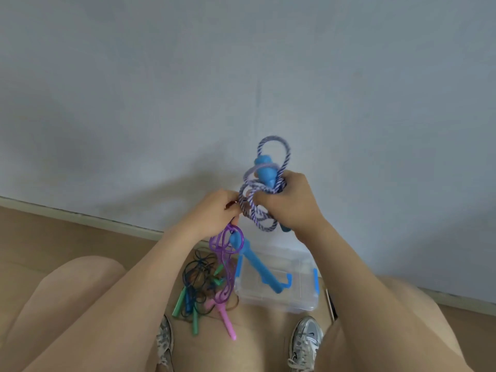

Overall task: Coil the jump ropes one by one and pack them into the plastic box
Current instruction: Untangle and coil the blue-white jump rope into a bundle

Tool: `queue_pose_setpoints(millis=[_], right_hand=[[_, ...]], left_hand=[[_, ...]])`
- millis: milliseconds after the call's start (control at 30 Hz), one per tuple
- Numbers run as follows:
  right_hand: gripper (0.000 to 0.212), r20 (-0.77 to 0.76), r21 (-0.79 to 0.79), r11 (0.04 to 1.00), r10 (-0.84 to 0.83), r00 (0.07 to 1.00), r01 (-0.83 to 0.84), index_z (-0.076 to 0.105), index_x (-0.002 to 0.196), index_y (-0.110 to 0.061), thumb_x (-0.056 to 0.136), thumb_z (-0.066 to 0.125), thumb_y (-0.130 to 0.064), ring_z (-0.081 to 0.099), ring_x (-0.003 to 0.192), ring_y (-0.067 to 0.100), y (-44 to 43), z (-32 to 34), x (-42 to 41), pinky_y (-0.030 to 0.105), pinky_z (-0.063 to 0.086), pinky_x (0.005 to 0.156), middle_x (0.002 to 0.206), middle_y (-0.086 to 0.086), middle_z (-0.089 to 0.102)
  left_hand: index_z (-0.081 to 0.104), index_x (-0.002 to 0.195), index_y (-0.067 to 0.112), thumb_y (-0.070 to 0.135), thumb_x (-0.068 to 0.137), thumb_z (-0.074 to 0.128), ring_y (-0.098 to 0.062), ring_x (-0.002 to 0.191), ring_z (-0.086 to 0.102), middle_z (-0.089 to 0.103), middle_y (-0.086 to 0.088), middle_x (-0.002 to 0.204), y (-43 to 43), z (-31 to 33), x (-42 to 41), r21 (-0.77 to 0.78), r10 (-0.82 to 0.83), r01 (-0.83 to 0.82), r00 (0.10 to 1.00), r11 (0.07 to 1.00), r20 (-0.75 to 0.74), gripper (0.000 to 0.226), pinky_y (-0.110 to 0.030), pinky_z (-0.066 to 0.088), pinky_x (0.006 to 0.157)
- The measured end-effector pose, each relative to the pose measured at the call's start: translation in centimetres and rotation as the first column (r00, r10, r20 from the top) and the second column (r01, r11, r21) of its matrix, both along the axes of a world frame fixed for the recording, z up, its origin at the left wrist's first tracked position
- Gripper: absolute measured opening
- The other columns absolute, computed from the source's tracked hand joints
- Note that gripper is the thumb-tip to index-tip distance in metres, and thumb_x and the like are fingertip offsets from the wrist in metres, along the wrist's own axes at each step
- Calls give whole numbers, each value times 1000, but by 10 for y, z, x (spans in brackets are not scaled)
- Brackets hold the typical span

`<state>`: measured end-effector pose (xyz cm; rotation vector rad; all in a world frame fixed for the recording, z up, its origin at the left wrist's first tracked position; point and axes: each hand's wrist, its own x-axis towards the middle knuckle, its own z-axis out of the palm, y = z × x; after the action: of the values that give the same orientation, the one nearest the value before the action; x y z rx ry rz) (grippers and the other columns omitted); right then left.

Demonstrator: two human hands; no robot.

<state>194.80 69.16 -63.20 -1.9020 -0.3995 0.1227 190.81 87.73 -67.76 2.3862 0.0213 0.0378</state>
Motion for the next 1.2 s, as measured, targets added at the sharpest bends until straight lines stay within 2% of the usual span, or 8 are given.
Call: queue_pose_setpoints(millis=[100,200,333,567,733,1000,1100,1200], right_hand=[[15,-10,-238,968,84,996,-84,70,74,-23,74,84,-27,58,53,5,4,-7,-2,28,49,57,61,-8,67],[25,-171,-310,926,170,971,-216,63,72,-13,85,77,-28,56,49,16,2,-5,0,31,49,55,56,0,60],[39,-18,-405,912,62,998,-64,56,64,-13,88,76,-37,54,47,15,-1,-2,7,27,43,49,52,1,57],[28,-4,-121,991,-61,998,60,56,63,-13,72,77,-30,44,53,13,10,-11,6,30,39,55,54,-5,52],[27,-129,90,991,-87,988,99,62,76,2,77,75,-22,49,62,18,6,-11,13,40,42,61,64,6,57],[12,-174,252,959,-87,981,130,76,93,2,86,74,-8,65,76,23,0,-3,13,40,54,73,94,29,73],[28,-182,267,951,-108,977,155,72,97,7,85,81,-17,61,72,19,-2,-2,13,36,51,68,78,13,69],[16,-231,272,953,-73,970,137,78,103,-2,90,74,-10,75,81,9,-6,-1,13,24,56,69,90,-5,79]], left_hand=[[59,61,14,-2,91,58,-3,47,50,58,3,55,-3,6,-2,-1,17,-17,999,1000,30,34,-15,33,48],[56,60,4,-1,90,64,-6,48,37,50,-11,54,-1,7,-3,23,-22,21,999,1000,32,31,-26,33,52],[76,92,16,19,93,69,-19,71,66,74,-5,82,3,2,1,-100,-37,43,997,994,64,8,-40,56,72],[66,112,47,13,78,62,-27,85,67,73,-10,102,5,13,-4,-274,-171,138,980,952,-98,49,-43,53,82],[37,157,36,14,92,72,-25,115,71,72,-4,131,12,6,-6,-310,-139,63,963,949,-230,77,-49,51,111],[69,113,23,20,96,74,-26,102,69,75,-7,111,7,10,-6,-292,-124,62,972,954,-199,17,-45,53,100],[67,108,14,22,93,80,-24,107,73,77,-8,112,4,9,-8,-395,-117,27,971,918,-206,22,-46,54,105],[65,112,7,21,91,81,-25,105,73,74,-19,114,-3,8,-8,-444,-113,16,975,896,-192,30,-51,54,105]])
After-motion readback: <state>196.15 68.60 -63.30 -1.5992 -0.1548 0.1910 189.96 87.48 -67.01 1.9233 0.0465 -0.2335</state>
